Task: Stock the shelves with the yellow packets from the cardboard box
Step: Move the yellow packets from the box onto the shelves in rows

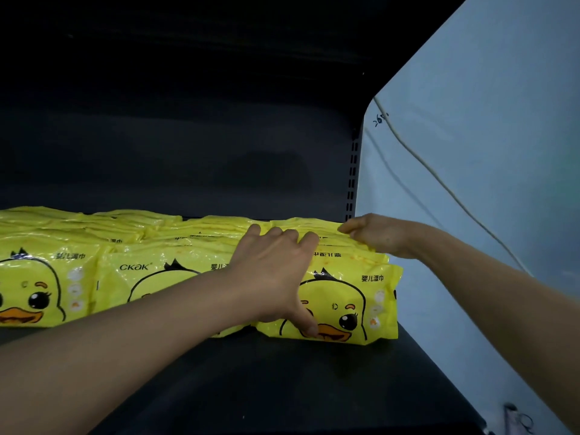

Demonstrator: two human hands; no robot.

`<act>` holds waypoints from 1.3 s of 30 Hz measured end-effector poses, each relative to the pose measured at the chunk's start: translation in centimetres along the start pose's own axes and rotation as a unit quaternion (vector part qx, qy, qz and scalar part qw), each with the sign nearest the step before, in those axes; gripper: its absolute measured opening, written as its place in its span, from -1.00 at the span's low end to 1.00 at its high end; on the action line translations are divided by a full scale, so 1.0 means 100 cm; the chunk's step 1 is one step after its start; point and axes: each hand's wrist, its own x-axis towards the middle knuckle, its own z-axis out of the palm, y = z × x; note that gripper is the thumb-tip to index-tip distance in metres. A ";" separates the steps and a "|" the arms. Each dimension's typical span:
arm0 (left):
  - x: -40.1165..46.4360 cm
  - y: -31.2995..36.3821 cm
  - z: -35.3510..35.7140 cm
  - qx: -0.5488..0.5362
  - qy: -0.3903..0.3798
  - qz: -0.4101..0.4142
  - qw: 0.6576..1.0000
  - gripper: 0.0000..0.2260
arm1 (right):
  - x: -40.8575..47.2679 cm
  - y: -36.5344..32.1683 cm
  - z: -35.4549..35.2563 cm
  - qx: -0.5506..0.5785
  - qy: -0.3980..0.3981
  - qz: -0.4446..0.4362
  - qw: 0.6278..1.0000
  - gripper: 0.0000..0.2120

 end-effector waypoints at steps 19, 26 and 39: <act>-0.004 0.000 0.006 0.001 0.029 -0.005 1.000 0.00 | 0.047 0.015 -0.004 -0.001 0.008 -0.021 1.000 -0.67; -0.006 0.002 0.007 0.013 0.041 -0.012 0.999 -0.02 | 0.060 0.012 0.002 -0.027 0.031 -0.029 0.999 -0.60; -0.005 0.004 0.003 0.022 0.016 -0.030 0.999 -0.04 | 0.058 0.004 0.010 -0.104 0.040 -0.004 0.994 -0.65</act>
